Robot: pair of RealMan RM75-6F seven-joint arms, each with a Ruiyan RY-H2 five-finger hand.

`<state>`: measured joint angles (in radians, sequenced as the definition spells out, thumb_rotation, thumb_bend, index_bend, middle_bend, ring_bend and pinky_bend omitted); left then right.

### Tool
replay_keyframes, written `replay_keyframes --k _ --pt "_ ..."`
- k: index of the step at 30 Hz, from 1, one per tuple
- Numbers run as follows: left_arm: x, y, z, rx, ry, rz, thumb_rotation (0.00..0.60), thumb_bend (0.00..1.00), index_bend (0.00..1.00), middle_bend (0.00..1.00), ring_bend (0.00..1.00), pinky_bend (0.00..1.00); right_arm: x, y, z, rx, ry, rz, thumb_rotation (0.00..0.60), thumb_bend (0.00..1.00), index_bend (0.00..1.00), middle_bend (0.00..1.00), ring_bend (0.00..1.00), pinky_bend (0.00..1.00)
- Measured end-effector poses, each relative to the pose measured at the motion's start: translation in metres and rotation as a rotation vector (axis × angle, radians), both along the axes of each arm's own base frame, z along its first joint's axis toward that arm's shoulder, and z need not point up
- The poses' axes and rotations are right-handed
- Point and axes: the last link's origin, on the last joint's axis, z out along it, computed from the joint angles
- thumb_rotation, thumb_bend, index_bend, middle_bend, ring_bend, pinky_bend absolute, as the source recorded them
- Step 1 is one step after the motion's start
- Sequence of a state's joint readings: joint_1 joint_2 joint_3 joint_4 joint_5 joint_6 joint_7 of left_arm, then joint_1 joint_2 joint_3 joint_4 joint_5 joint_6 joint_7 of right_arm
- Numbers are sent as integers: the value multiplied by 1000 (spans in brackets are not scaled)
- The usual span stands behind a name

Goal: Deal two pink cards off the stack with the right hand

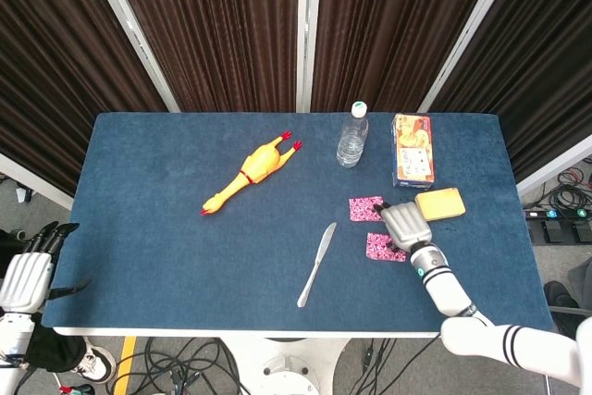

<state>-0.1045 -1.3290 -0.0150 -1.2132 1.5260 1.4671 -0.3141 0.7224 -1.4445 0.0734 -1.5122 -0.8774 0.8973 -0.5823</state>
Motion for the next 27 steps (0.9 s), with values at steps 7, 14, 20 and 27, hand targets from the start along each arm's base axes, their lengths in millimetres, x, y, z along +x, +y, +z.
replay_keyframes --k 7,14,20,27 --pt "0 0 0 0 0 0 600 30 145 154 64 180 -7 17 -3 43 39 -5 600 64 260 308 804 911" --pt "-1 -1 -2 -4 -1 3 600 31 145 154 64 181 -8 20 -12 56 45 1 600 66 280 326 804 911" --pt "-1 -1 -2 -5 -3 1 600 31 145 154 64 180 -9 22 -16 60 51 -5 600 72 291 333 804 911" --pt "-2 -1 -2 -5 -4 3 600 31 145 154 64 180 -8 21 -19 55 56 -3 600 86 301 341 804 911"
